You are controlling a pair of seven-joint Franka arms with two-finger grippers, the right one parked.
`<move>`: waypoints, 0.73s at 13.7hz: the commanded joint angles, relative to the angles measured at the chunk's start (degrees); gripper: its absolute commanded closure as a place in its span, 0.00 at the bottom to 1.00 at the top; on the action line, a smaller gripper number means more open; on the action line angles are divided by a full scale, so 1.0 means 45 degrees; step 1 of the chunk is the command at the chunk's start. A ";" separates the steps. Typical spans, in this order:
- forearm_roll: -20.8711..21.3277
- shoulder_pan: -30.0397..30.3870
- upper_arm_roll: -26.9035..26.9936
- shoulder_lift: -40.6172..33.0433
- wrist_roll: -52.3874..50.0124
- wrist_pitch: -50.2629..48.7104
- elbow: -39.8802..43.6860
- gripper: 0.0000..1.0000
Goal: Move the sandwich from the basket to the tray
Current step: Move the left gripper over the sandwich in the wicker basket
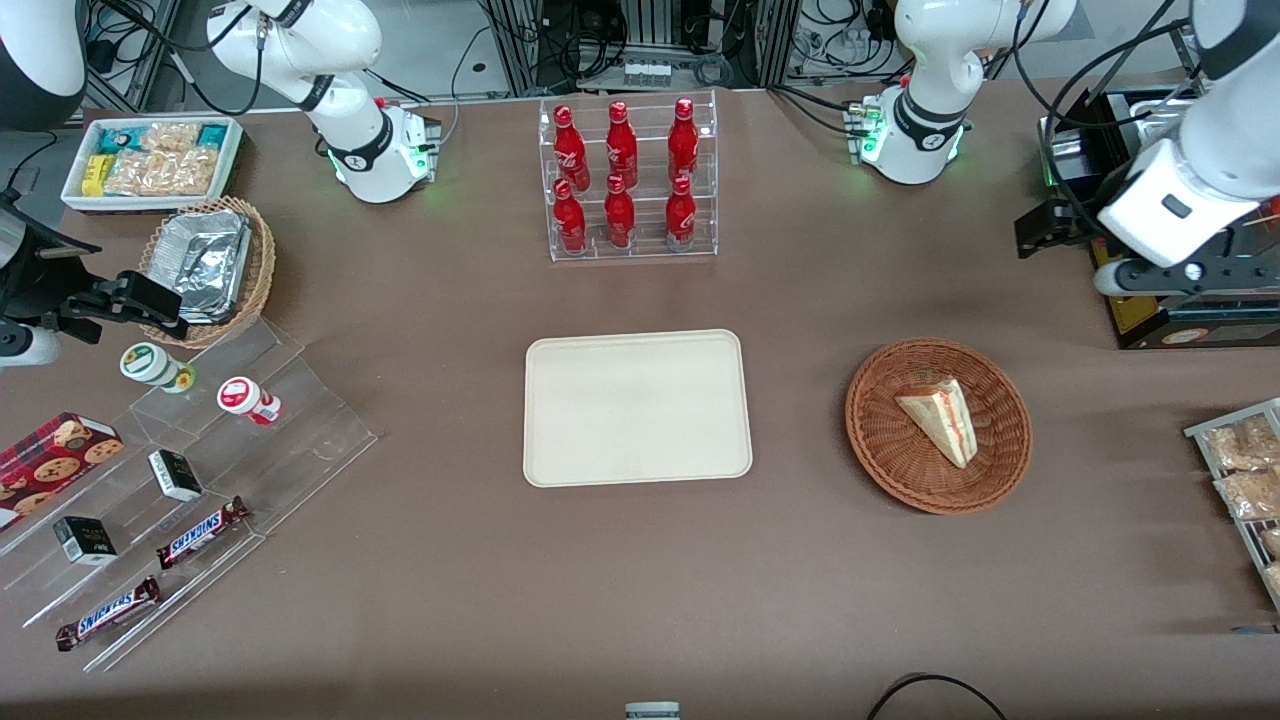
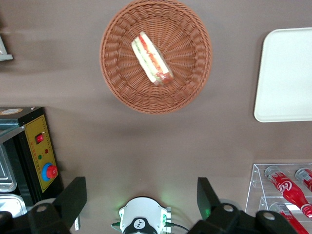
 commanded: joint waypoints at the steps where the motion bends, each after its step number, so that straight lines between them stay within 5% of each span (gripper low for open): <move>1: 0.0217 0.0029 0.0227 -0.0086 0.0265 -0.0045 0.0125 0.00; 10: 0.0316 -0.0010 0.0207 0.0051 0.0245 0.2938 -0.2604 0.00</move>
